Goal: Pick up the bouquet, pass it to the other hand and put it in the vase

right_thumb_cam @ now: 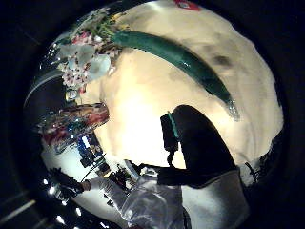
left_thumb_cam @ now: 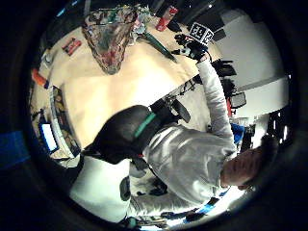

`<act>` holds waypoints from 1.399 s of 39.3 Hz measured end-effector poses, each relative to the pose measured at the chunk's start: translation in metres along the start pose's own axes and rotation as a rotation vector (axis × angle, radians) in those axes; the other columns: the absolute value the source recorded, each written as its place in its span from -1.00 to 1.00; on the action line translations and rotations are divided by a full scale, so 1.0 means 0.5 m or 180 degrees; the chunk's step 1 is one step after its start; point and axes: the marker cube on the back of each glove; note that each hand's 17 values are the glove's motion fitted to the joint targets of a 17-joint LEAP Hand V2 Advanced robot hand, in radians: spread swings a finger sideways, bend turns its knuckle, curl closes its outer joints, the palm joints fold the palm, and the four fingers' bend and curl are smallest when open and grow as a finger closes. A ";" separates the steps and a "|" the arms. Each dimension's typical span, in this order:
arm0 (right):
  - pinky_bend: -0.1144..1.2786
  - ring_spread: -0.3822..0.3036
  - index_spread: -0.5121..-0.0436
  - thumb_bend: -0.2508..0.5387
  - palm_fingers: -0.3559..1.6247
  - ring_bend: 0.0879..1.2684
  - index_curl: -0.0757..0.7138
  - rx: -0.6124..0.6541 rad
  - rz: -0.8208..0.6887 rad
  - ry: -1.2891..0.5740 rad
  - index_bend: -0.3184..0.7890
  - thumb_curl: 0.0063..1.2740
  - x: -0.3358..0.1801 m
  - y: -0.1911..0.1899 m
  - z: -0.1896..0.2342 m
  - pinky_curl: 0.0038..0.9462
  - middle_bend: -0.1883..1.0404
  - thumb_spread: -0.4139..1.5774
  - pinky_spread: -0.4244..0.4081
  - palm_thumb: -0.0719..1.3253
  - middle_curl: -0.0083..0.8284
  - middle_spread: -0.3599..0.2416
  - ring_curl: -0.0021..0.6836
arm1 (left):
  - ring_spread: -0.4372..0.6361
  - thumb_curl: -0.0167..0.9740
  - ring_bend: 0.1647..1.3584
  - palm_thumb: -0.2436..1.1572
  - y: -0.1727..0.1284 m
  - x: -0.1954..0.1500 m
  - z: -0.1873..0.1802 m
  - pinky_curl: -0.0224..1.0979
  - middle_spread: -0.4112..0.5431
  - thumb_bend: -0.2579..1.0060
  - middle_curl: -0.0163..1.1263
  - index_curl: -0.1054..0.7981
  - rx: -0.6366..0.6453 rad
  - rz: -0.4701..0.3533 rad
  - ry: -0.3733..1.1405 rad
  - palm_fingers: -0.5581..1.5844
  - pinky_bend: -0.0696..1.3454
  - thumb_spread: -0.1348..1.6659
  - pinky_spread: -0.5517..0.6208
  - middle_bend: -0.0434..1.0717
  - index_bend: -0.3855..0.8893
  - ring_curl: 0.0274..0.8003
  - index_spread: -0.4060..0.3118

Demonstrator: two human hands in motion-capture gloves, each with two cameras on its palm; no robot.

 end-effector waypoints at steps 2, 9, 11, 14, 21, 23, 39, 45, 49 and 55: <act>0.11 0.58 -0.12 -0.40 -0.44 -0.29 -0.47 0.0348 -0.0179 -0.0065 -0.27 -0.48 -0.005 -0.015 0.006 -0.24 -0.31 0.60 0.76 -0.11 -0.18 0.44 -0.14 | 0.80 -0.36 -0.60 -0.22 -0.003 0.001 0.006 -0.41 0.77 -0.72 -0.69 -0.04 0.0000 -0.0006 0.0008 -0.62 -0.43 0.22 0.77 -0.68 -0.24 -0.56 0.18; 0.13 0.50 -0.09 -0.41 -0.39 -0.17 -0.51 0.0526 -0.0277 -0.0315 -0.31 -0.48 -0.018 -0.070 0.054 -0.25 -0.31 0.59 0.75 -0.11 -0.18 0.41 -0.10 | 0.82 -0.37 -0.59 -0.36 -0.006 0.003 0.006 -0.39 0.81 -0.68 -0.70 -0.14 -0.0016 0.0011 -0.0009 -0.64 -0.39 0.15 0.79 -0.66 -0.25 -0.53 0.14; 0.13 0.47 -0.07 -0.41 -0.38 -0.15 -0.52 0.0421 -0.0220 -0.0354 -0.30 -0.47 -0.022 -0.081 0.071 -0.25 -0.30 0.59 0.74 -0.11 -0.17 0.41 -0.09 | 0.83 -0.36 -0.58 -0.38 -0.007 0.001 0.007 -0.38 0.81 -0.67 -0.70 -0.16 -0.0032 0.0012 -0.0020 -0.64 -0.39 0.13 0.79 -0.66 -0.25 -0.53 0.14; 0.15 0.47 -0.02 -0.41 -0.38 -0.16 -0.50 0.0125 -0.0166 -0.0348 -0.27 -0.47 -0.031 -0.083 0.098 -0.24 -0.30 0.59 0.73 -0.10 -0.16 0.40 -0.08 | 0.83 -0.36 -0.59 -0.40 -0.007 0.000 0.011 -0.38 0.82 -0.67 -0.70 -0.19 -0.0070 0.0016 0.0004 -0.64 -0.39 0.11 0.79 -0.66 -0.24 -0.53 0.13; 0.02 0.41 0.01 -0.37 -0.18 -0.26 -0.30 0.0638 -0.0104 -0.0156 0.05 -0.46 -0.062 -0.097 0.099 -0.31 -0.35 0.56 0.67 -0.02 -0.17 0.29 -0.14 | 0.86 -0.35 -0.60 -0.44 -0.004 -0.004 0.010 -0.37 0.83 -0.66 -0.72 -0.23 -0.0021 -0.0168 0.0065 -0.64 -0.38 0.08 0.79 -0.68 -0.23 -0.53 0.12; -0.04 0.24 0.06 -0.31 0.00 -0.26 -0.20 0.0683 -0.0024 -0.0116 0.19 -0.44 -0.065 -0.100 0.097 -0.33 -0.32 0.55 0.53 0.06 -0.15 0.21 -0.13 | 0.86 -0.35 -0.61 -0.44 -0.003 -0.008 0.009 -0.37 0.83 -0.65 -0.72 -0.24 0.0005 -0.0237 0.0017 -0.64 -0.37 0.08 0.79 -0.68 -0.23 -0.53 0.12; 0.18 -0.41 0.14 -0.08 0.78 0.26 -0.16 0.1710 0.0285 -0.0286 -0.32 -0.29 -0.057 -0.116 0.007 -0.15 0.10 0.54 -0.36 0.49 0.19 -0.34 0.30 | 0.88 -0.33 -0.62 -0.45 0.006 -0.021 0.015 -0.35 0.82 -0.64 -0.75 -0.28 -0.0471 -0.0604 0.0206 -0.62 -0.36 0.11 0.79 -0.67 -0.21 -0.52 0.14; 0.20 -0.42 0.13 -0.32 0.89 0.44 0.09 0.2134 -0.0222 -0.1397 0.16 -0.36 -0.079 -0.075 -0.062 -0.03 0.46 0.51 -0.38 0.37 0.40 -0.36 0.53 | 0.87 -0.34 -0.62 -0.45 -0.011 -0.023 -0.022 -0.36 0.78 -0.64 -0.73 -0.29 -0.0315 -0.0657 0.0412 -0.60 -0.37 0.13 0.79 -0.63 -0.21 -0.51 0.12; 0.24 -0.42 0.15 -0.40 0.85 0.51 0.22 0.2379 -0.1023 -0.2534 0.32 -0.39 -0.119 -0.028 -0.151 0.02 0.58 0.50 -0.41 0.34 0.49 -0.37 0.61 | 0.86 -0.34 -0.62 -0.46 -0.033 -0.017 -0.075 -0.36 0.75 -0.64 -0.72 -0.28 -0.0081 -0.0656 0.0717 -0.59 -0.38 0.14 0.79 -0.63 -0.19 -0.51 0.14; 0.29 -0.43 0.17 -0.39 0.79 0.60 0.39 0.2348 -0.1323 -0.3520 0.48 -0.41 -0.147 0.004 -0.278 0.09 0.70 0.52 -0.41 0.36 0.57 -0.35 0.70 | 0.85 -0.33 -0.67 -0.45 -0.088 -0.003 -0.173 -0.38 0.72 -0.64 -0.69 -0.22 0.0500 -0.0674 0.0972 -0.54 -0.44 0.15 0.79 -0.61 -0.10 -0.53 0.19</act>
